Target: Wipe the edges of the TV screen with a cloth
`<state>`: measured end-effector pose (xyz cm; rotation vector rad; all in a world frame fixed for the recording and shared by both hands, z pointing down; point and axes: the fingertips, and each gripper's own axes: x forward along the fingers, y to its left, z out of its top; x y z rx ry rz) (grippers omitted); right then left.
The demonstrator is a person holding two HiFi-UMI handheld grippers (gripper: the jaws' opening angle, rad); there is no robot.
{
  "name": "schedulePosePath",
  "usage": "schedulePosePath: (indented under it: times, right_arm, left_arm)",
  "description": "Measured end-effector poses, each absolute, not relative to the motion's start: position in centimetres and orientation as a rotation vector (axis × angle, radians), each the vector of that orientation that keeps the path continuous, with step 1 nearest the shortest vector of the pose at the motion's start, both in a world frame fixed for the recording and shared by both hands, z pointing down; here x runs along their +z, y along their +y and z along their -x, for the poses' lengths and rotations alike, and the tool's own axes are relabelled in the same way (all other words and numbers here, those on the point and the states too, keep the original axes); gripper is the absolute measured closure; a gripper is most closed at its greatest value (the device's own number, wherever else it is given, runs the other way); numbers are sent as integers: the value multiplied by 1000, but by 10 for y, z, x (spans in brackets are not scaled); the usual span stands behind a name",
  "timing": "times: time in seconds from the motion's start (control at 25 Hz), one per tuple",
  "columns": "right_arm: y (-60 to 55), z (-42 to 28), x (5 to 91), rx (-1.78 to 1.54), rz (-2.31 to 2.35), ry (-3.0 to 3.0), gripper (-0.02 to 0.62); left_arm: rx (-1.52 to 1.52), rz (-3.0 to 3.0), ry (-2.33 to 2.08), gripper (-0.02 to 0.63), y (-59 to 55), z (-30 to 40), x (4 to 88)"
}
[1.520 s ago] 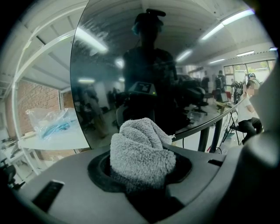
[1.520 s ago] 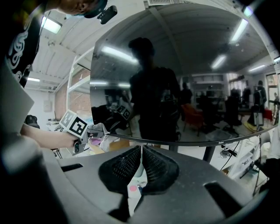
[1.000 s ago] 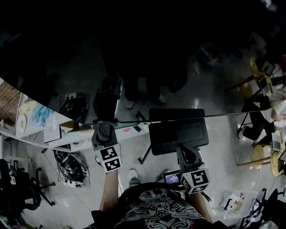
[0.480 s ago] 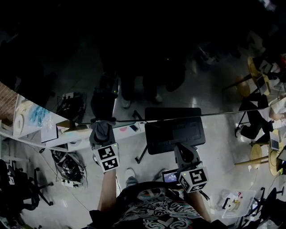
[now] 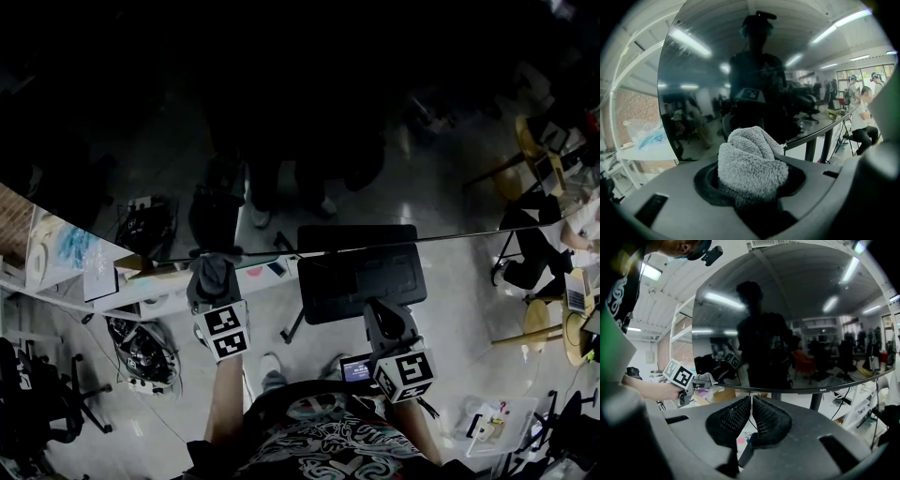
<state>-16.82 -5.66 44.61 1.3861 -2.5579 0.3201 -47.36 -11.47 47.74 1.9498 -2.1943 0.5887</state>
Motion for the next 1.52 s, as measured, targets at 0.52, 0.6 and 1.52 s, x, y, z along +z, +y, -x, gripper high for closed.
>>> schedulePosePath:
  times: [0.52, 0.6, 1.52]
  right_arm:
    - [-62, 141, 449, 318, -1403, -2561, 560]
    - [-62, 136, 448, 315, -1408, -2562, 560]
    - [-60, 91, 446, 338, -1433, -2563, 560]
  left_arm:
    - [616, -1954, -2191, 410, -121, 452, 480]
    - [620, -1956, -2192, 410, -121, 448, 480]
    - [644, -2011, -2156, 410, -130, 395, 480]
